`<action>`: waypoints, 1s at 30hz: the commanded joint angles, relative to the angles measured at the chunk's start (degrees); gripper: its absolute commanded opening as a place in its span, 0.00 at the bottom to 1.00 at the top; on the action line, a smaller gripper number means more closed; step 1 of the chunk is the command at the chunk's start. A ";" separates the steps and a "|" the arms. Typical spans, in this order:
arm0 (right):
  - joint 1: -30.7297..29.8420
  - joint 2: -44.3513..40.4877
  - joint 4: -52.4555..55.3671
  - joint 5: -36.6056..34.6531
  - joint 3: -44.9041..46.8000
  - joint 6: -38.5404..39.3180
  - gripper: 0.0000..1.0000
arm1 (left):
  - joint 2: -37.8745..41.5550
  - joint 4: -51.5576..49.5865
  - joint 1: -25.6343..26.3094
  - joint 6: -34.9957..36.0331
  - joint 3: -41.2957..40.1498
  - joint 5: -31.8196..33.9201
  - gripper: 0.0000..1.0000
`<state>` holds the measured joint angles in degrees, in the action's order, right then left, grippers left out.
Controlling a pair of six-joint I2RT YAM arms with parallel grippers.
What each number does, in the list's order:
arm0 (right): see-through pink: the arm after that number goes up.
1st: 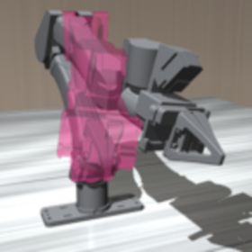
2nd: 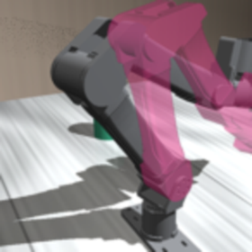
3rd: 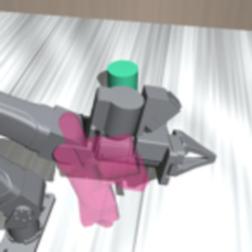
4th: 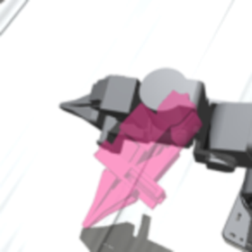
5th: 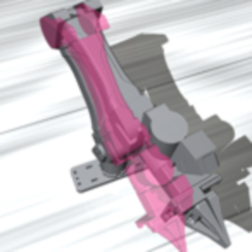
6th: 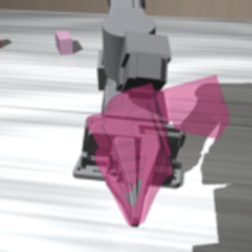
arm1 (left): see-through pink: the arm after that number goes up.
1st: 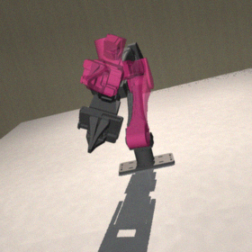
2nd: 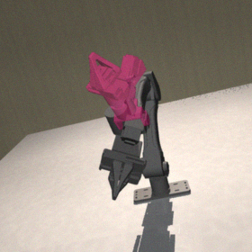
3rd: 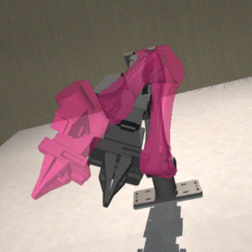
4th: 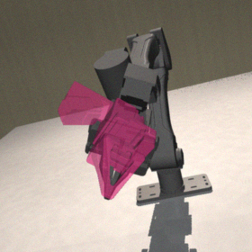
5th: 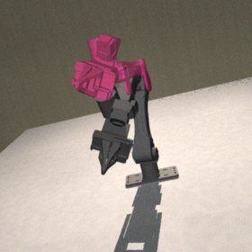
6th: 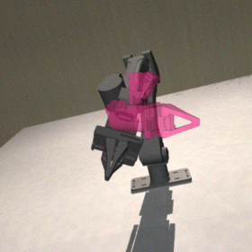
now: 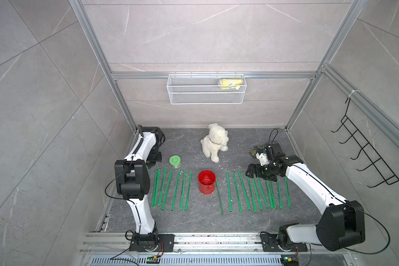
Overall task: Take the straws out of the storage container
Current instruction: Place the straw at the center of the board.
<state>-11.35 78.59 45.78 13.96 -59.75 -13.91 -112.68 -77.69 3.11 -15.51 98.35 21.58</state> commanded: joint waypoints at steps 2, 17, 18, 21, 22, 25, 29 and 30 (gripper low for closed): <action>-0.36 1.00 -1.74 0.42 0.77 0.49 1.00 | -2.20 0.93 -0.65 1.41 -1.36 -1.15 0.00; -0.34 3.02 -2.27 0.35 0.25 0.64 1.00 | -6.92 4.43 -3.37 2.74 -2.72 -2.42 0.01; -0.35 3.13 -2.27 0.33 0.18 0.56 1.00 | -7.21 4.52 -3.46 2.84 -2.72 -2.40 0.01; -0.36 3.58 -2.41 0.30 -0.06 0.34 1.00 | -7.98 4.98 -3.71 3.18 -3.05 -2.39 0.02; -0.34 3.72 -2.48 0.30 -0.11 0.29 1.00 | -8.08 5.15 -3.80 3.27 -3.23 -2.37 0.02; -0.39 4.16 -2.71 0.46 -0.19 0.01 1.00 | -8.44 5.62 -4.16 3.33 -3.77 -2.34 0.06; -0.38 4.86 -2.91 0.63 -0.41 -0.10 1.00 | -8.86 6.05 -4.52 3.26 -4.03 -2.44 0.11; -0.36 4.99 -2.91 0.65 -0.46 -0.08 1.00 | -8.94 6.13 -4.60 3.27 -4.06 -2.48 0.12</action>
<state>-11.35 82.56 43.38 13.98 -59.46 -13.93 -121.34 -71.68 -0.82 -13.37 94.54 20.21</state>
